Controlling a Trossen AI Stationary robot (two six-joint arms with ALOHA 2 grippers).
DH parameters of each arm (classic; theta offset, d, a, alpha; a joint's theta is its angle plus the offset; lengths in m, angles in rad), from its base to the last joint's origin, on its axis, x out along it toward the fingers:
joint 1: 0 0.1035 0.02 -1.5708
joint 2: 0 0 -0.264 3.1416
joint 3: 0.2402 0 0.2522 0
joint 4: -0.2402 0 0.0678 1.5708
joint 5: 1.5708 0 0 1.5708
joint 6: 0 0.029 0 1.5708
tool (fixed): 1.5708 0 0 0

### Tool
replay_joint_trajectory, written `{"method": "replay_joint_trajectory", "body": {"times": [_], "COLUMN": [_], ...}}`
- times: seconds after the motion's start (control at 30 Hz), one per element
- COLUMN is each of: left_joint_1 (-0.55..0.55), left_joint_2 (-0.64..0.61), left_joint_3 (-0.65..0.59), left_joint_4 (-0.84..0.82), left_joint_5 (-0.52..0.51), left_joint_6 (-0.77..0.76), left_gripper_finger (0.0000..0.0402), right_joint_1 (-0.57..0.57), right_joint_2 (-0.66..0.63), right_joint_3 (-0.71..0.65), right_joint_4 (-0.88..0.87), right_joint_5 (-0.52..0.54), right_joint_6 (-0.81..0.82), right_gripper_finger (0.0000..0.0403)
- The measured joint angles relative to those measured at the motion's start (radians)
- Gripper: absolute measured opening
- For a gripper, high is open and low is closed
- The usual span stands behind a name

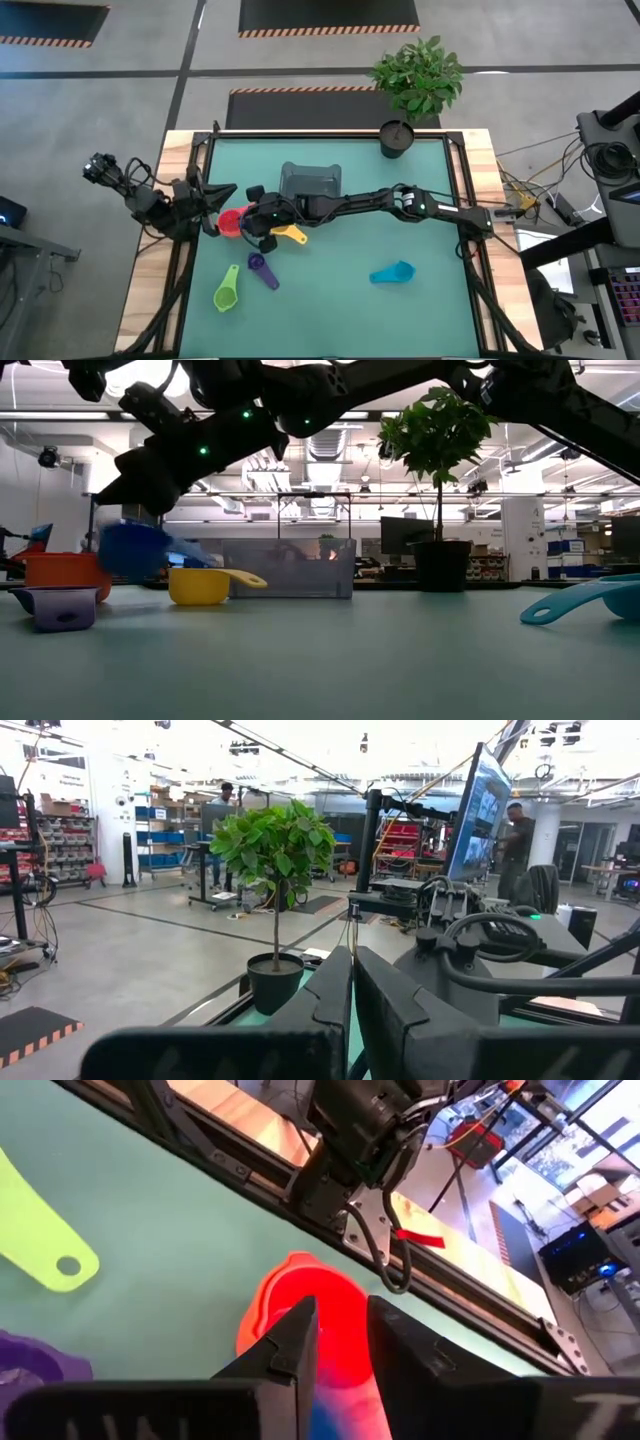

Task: Nest measuring cups in basket
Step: Stack the blue measuring cup into the red measuring cup

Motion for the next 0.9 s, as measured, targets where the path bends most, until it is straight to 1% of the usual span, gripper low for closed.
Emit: {"method": "replay_joint_trajectory", "body": {"times": [0.1,0.2,0.37,0.47,0.53,0.6,0.67,0.7,0.8,0.9], "left_joint_1": [0.000,0.000,0.000,0.000,0.000,0.000,0.000,0.000,0.000,0.000], "left_joint_2": [0.000,0.002,0.002,0.002,0.006,0.016,0.038,0.056,0.136,0.233], "left_joint_3": [0.000,0.000,0.000,0.000,0.000,0.000,0.000,0.000,0.000,0.000], "left_joint_4": [0.000,0.000,-0.028,-0.043,-0.061,-0.066,-0.061,-0.059,-0.017,0.063], "left_joint_5": [0.000,0.000,0.001,0.002,0.034,0.099,0.167,0.182,0.176,0.182], "left_joint_6": [0.000,0.000,-0.039,-0.085,-0.123,-0.161,-0.205,-0.227,-0.288,-0.317], "left_gripper_finger": [0.0000,0.0000,0.0000,0.0000,0.0000,0.0000,0.0000,0.0000,0.0000,0.0000], "right_joint_1": [0.000,0.000,0.005,0.019,0.030,0.043,0.058,0.067,0.098,0.124], "right_joint_2": [0.000,-0.012,-0.118,-0.198,-0.246,-0.296,-0.360,-0.393,-0.502,-0.599], "right_joint_3": [0.004,0.041,0.092,0.089,0.066,0.018,-0.057,-0.099,-0.256,-0.444], "right_joint_4": [0.008,-0.068,-0.317,-0.490,-0.602,-0.656,-0.653,-0.631,-0.517,-0.353], "right_joint_5": [0.002,0.006,0.007,0.008,0.007,0.007,0.007,0.007,0.007,0.006], "right_joint_6": [0.001,0.020,0.006,0.004,0.018,0.038,0.050,0.056,0.064,0.064], "right_gripper_finger": [0.0064,0.0049,0.0016,0.0010,0.0009,0.0009,0.0009,0.0009,0.0009,0.0009]}}
